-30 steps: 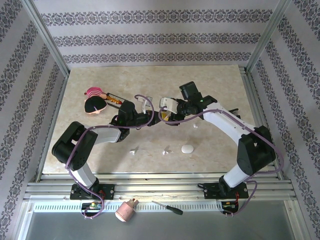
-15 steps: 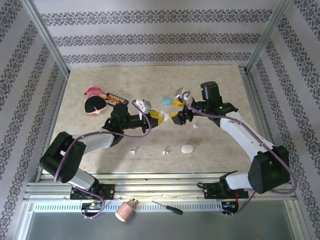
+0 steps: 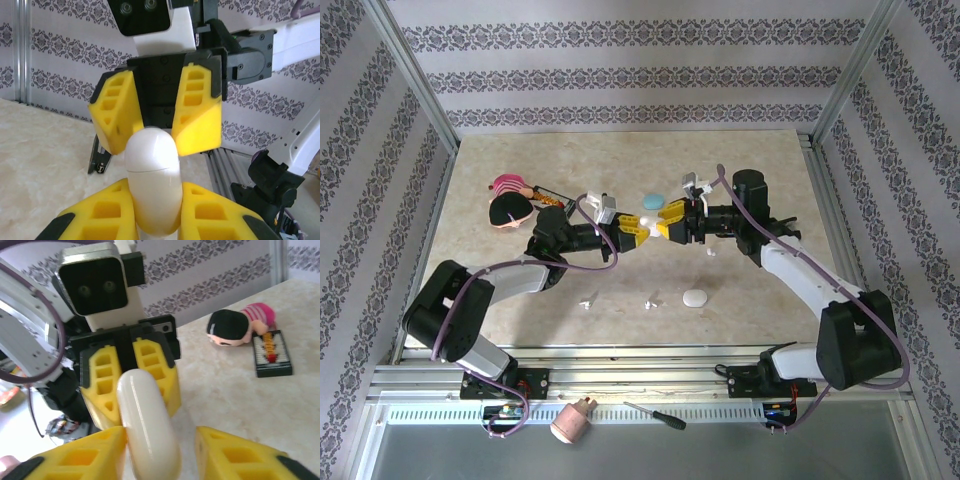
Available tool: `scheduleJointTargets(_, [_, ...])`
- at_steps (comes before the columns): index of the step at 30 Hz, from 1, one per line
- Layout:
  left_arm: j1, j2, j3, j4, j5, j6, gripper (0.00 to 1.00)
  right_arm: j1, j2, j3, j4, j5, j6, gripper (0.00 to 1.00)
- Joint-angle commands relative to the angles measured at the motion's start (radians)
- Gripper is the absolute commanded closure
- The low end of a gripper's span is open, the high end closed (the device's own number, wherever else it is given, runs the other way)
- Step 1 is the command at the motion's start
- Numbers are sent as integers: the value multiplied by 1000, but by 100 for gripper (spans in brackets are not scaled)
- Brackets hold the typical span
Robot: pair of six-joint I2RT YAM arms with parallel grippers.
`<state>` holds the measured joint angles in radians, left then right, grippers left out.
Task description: Insert wireless bluetooth earbuds into charging case
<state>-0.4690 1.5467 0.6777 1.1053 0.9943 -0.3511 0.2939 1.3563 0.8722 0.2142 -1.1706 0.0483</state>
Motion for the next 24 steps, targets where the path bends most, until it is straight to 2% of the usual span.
scheduleJointTargets(1, [8, 11, 27, 130, 29, -74, 93, 13, 25, 31, 59, -74, 23, 68])
scheduleJointTargets(6, [8, 15, 24, 125, 9, -67, 90, 19, 23, 32, 56, -87, 14, 82])
scheduleJointTargets(9, [9, 20, 21, 123, 5, -63, 85, 19, 11, 30, 52, -75, 4, 86])
scheduleJointTargets(10, [9, 20, 22, 121, 3, -60, 82, 19, 5, 28, 50, -67, -4, 86])
scheduleJointTargets(13, [14, 15, 19, 98, 8, -45, 59, 19, -13, 30, 25, -34, -31, 86])
scheduleJointTargets(14, [18, 9, 17, 80, 12, -35, 55, 19, -18, 31, 10, -23, -45, 87])
scheduleJointTargets(17, [27, -26, 20, -58, 26, 51, 50, 23, -32, 59, -113, 22, -137, 88])
scheduleJointTargets(20, [27, -72, 40, -291, 29, 193, 49, 42, -36, 109, -294, 89, -269, 88])
scheduleJointTargets(22, [27, -96, 51, -420, 19, 274, 49, 52, -37, 118, -328, 105, -298, 88])
scheduleJointTargets(24, [26, -109, 59, -478, 13, 309, 49, 62, -39, 118, -329, 107, -304, 89])
